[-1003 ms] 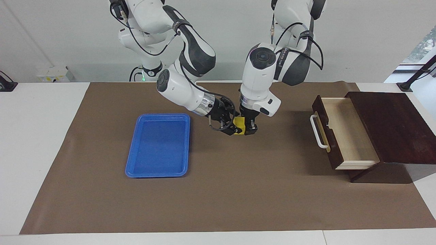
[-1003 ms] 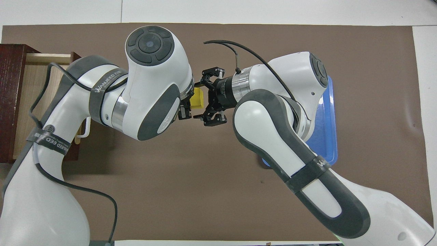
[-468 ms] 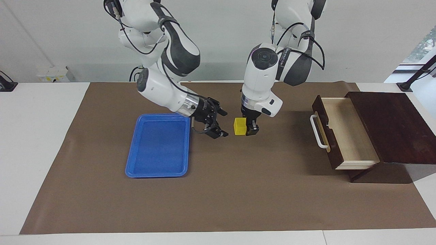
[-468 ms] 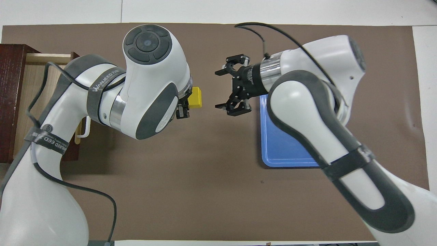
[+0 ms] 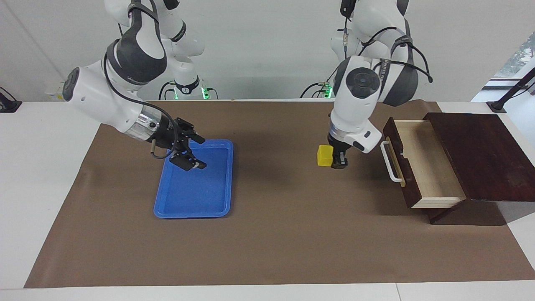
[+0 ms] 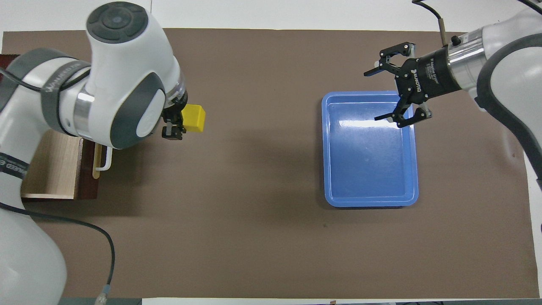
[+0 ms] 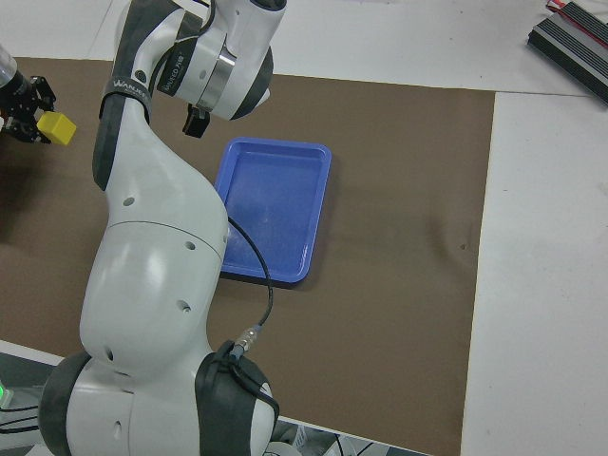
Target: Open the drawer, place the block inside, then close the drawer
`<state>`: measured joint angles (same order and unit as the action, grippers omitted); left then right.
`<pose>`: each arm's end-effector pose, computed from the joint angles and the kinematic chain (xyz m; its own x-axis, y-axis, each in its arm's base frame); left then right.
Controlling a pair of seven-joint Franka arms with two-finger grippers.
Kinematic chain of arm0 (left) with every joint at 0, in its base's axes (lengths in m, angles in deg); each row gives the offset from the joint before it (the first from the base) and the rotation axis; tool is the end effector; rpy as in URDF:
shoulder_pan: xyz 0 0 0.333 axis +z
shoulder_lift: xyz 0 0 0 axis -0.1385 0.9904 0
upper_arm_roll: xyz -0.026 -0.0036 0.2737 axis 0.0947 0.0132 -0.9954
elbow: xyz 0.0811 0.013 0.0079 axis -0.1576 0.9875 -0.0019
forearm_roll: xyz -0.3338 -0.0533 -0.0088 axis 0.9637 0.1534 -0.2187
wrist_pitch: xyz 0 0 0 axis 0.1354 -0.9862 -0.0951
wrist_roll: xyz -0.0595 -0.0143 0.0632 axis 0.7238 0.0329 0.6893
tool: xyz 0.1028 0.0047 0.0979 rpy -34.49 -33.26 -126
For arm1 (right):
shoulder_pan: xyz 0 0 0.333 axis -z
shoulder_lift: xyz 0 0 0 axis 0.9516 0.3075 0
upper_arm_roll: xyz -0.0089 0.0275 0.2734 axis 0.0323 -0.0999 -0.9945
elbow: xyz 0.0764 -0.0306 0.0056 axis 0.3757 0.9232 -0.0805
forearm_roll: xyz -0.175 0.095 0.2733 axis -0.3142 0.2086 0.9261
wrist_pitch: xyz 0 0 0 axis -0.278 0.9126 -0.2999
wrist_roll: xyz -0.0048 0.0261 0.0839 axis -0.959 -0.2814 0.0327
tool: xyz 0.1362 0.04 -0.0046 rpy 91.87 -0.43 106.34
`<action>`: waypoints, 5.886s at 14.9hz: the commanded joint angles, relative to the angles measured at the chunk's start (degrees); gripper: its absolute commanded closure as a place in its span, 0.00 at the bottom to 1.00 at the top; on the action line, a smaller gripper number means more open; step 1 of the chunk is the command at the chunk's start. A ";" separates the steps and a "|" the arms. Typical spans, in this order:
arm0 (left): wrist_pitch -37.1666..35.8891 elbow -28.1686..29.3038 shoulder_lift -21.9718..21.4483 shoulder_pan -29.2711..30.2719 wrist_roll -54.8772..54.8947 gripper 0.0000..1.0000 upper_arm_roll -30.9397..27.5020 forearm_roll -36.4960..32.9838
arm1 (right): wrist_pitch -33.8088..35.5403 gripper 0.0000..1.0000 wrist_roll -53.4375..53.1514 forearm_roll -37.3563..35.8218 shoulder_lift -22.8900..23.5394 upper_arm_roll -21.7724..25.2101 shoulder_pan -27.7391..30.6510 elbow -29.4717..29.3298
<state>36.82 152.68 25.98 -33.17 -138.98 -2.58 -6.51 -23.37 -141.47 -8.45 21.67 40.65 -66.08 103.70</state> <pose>0.5374 -0.2146 0.4259 0.1095 0.9914 0.0722 0.9874 -0.1001 -0.1227 0.5684 0.0932 0.4671 0.2959 -0.7805 -0.5507 -0.9529 -0.2816 -0.1129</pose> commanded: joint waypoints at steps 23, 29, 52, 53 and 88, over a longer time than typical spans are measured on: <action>18.37 22.28 -11.17 26.36 24.08 1.00 0.17 -1.48 | 10.89 0.00 75.34 -32.33 -21.37 13.58 -6.10 12.03; 21.71 28.62 -13.89 24.86 21.26 1.00 0.26 -1.57 | 10.70 0.00 75.08 -31.98 -18.99 9.80 -1.97 8.96; 19.50 31.87 -18.21 11.32 13.79 0.00 0.61 -11.40 | 13.87 0.00 72.53 -33.83 -16.61 7.69 0.23 4.65; 20.56 31.96 -17.94 11.59 13.79 0.00 0.61 -12.54 | 13.87 0.00 72.53 -33.83 -16.61 7.69 0.23 4.65; 6.97 15.53 -18.11 15.02 40.30 0.00 2.19 -2.11 | 13.87 0.00 72.53 -33.83 -18.11 7.78 -0.38 5.88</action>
<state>47.74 169.57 8.54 -17.59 -105.35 -0.50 -11.20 -10.36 -68.12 -42.09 4.32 49.09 -66.98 109.18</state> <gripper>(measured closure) 0.000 0.000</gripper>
